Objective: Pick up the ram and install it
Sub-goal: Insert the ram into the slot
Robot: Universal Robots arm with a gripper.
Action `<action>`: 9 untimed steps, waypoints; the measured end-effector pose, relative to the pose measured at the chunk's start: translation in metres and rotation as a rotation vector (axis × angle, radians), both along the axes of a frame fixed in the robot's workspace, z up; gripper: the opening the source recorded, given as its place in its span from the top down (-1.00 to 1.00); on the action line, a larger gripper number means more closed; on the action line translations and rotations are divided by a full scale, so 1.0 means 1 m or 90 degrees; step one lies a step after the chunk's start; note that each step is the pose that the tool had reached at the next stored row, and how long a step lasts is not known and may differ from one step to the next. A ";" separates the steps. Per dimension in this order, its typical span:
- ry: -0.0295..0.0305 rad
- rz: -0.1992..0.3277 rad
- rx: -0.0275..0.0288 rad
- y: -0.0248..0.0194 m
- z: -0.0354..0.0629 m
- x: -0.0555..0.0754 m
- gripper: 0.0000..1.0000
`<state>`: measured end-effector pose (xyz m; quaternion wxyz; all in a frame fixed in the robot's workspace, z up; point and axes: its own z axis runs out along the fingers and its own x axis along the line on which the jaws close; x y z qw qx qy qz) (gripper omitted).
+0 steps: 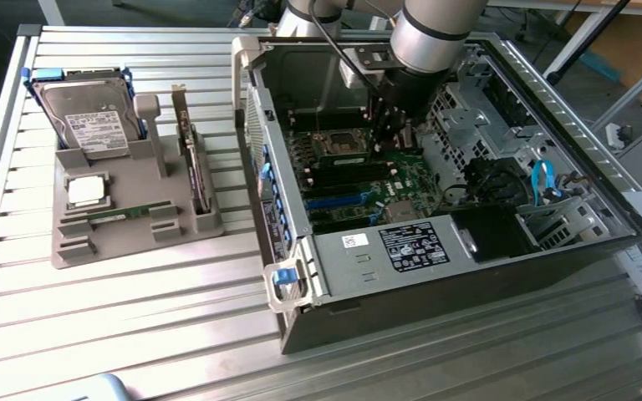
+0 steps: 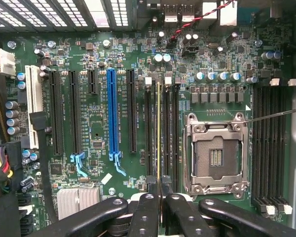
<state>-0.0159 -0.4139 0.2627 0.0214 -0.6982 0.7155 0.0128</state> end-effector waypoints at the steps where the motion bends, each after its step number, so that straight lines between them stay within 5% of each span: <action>1: 0.0000 0.000 0.0000 0.0000 0.0000 0.000 0.76; 9: 0.0000 0.000 0.0001 -0.0046 -0.0001 0.000 0.76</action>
